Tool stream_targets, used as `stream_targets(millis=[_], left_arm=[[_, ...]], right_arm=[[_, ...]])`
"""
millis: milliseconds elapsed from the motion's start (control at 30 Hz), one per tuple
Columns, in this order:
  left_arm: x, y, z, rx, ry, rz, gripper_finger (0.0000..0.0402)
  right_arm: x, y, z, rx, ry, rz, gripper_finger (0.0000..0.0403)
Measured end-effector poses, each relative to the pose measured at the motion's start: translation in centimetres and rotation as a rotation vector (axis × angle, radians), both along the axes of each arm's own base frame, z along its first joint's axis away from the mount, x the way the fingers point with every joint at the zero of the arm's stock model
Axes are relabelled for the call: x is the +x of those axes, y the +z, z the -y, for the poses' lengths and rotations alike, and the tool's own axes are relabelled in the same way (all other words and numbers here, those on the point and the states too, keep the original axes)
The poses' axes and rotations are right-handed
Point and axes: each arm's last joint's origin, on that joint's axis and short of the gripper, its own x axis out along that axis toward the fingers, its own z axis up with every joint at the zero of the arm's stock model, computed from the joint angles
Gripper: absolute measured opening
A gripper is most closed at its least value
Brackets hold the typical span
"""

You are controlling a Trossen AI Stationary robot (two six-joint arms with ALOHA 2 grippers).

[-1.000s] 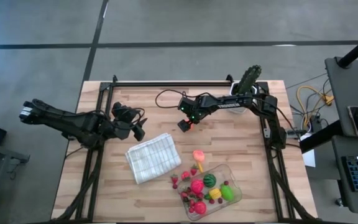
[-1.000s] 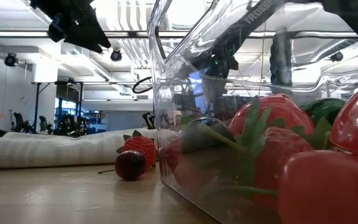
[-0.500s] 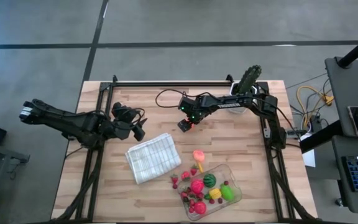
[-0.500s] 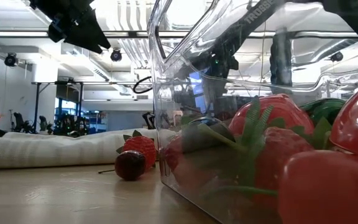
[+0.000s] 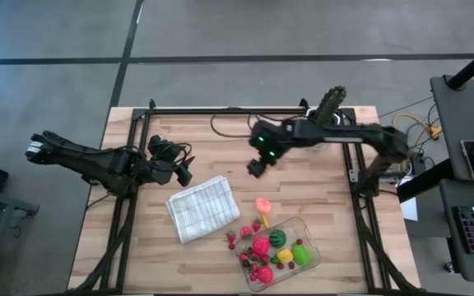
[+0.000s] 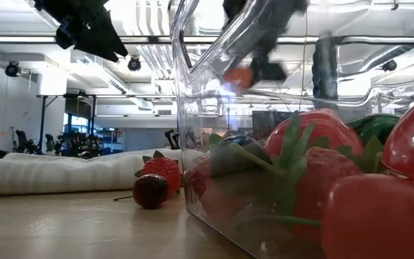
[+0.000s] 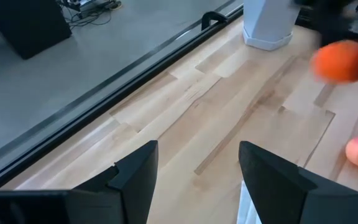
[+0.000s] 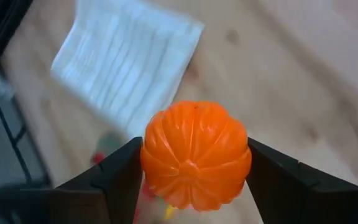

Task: Pick and placing Produce into tupperware
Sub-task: Put the pumpkin into the transparent bin, then put the strawberry into the transparent bin

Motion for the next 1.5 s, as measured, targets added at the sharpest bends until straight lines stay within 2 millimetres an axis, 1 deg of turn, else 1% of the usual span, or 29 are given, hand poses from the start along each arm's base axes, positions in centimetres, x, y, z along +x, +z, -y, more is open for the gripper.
stream_targets(millis=[67,133,200,300,400,500,533,633,733,867,1067,1300,1400,1500], left_arm=[[0.0,0.0,0.0,0.0,0.0,-0.002,0.021],[0.0,0.0,0.0,0.005,-0.004,-0.006,0.021],[0.0,0.0,0.0,0.005,-0.004,-0.006,0.021],[0.0,0.0,0.0,0.006,-0.004,-0.007,0.021],[0.0,0.0,0.0,0.006,-0.004,-0.007,0.021],[0.0,0.0,0.0,0.006,-0.004,-0.007,0.021],[0.0,0.0,0.0,0.005,-0.004,-0.006,0.021],[0.0,0.0,0.0,0.003,-0.003,-0.001,0.021],[0.0,0.0,0.0,0.002,-0.004,0.001,0.021],[0.0,0.0,0.0,0.001,-0.003,0.003,0.021],[0.0,0.0,0.0,-0.001,-0.003,0.007,0.021],[0.2,0.2,0.0,-0.005,-0.002,0.025,0.021],[0.2,0.2,0.0,-0.005,-0.002,0.025,0.021],[0.2,0.2,0.0,-0.005,-0.002,0.025,0.021]], right_arm=[[-1.5,1.9,-2.3,-0.007,0.03,-0.006,0.024],[-2.9,3.3,-4.7,-0.025,0.031,-0.021,0.0245],[-4.2,4.2,-7.3,-0.038,0.015,-0.046,0.0251],[-5.3,4.8,-11.2,-0.042,-0.038,-0.057,0.0258],[-6.2,4.7,-14.6,-0.008,-0.088,-0.071,0.026],[-7.0,3.9,-17.5,0.029,-0.109,-0.134,0.0258],[-7.3,3.4,-18.4,0.028,-0.112,-0.173,0.0256],[-8.2,2.2,-20.8,0.028,-0.124,-0.256,0.0253],[-8.7,1.2,-22.7,0.027,-0.129,-0.292,0.0253],[-9.1,-0.1,-24.2,-0.067,-0.135,-0.303,0.0267],[-9.7,-1.3,-25.6,-0.149,-0.108,-0.323,0.031],[-10.6,-1.2,-26.2,-0.255,-0.183,-0.224,0.0351],[-10.8,-0.9,-26.2,-0.287,-0.185,-0.187,0.0356],[-10.9,-0.8,-26.0,-0.313,-0.181,-0.188,0.0356]])
